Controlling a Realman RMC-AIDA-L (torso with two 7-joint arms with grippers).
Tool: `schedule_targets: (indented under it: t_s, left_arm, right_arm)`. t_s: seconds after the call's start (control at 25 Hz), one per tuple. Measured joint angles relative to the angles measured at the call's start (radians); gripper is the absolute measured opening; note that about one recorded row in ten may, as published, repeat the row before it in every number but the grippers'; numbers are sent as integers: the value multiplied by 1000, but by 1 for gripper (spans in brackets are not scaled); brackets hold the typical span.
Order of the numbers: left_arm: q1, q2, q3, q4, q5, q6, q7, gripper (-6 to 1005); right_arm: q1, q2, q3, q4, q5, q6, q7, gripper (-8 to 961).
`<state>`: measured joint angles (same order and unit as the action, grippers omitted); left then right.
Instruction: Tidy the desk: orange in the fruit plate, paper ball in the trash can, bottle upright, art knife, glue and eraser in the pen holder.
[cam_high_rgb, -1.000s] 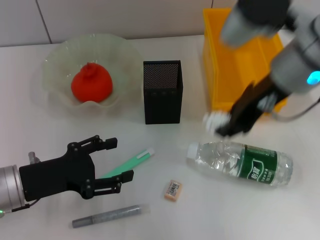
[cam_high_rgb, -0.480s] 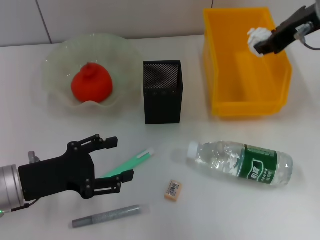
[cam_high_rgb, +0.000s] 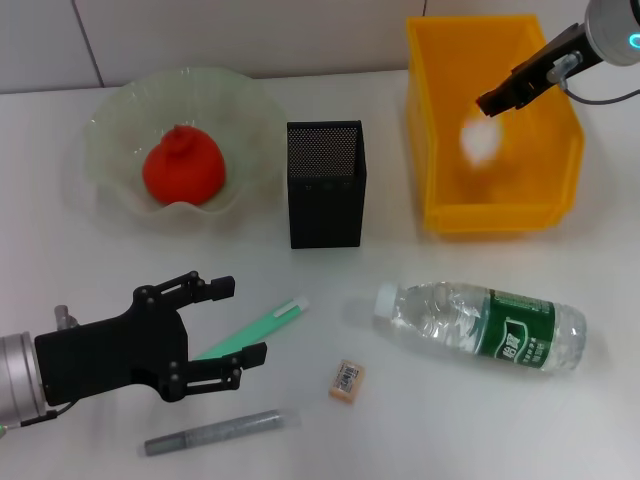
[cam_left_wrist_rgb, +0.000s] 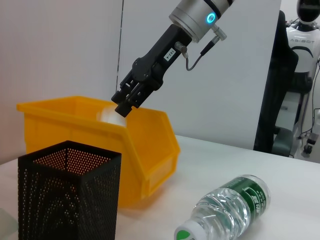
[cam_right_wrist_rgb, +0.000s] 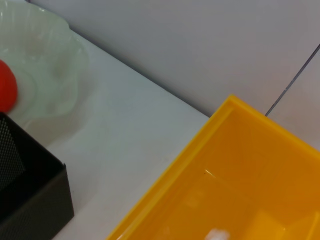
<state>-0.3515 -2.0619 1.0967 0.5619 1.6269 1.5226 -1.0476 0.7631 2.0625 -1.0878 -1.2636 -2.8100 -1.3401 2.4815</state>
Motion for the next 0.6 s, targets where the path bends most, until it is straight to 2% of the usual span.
schedule_targets:
  t_s: [0.16, 0.28, 0.36, 0.48, 0.6]
  left_arm:
    - [2, 0, -1, -2, -1, 8, 0, 864]
    - [3, 0, -1, -3, -2, 8, 0, 864]
    - [3, 0, -2, -4, -2, 9, 0, 864]
    - [4, 1, -2, 1, -3, 19, -6, 864]
    - [6, 3, -5, 2, -3, 36, -7, 864]
  right_arm:
    - [0, 0, 5, -18, 0, -16, 5, 450]
    - [-7, 2, 7, -54, -1, -28, 13, 640]
    - [-15, 2, 8, -93, 13, -62, 13, 716]
    - [-23, -8, 16, -181, 81, -211, -6, 829]
    - [-20, -29, 69, -252, 170, -413, -27, 829]
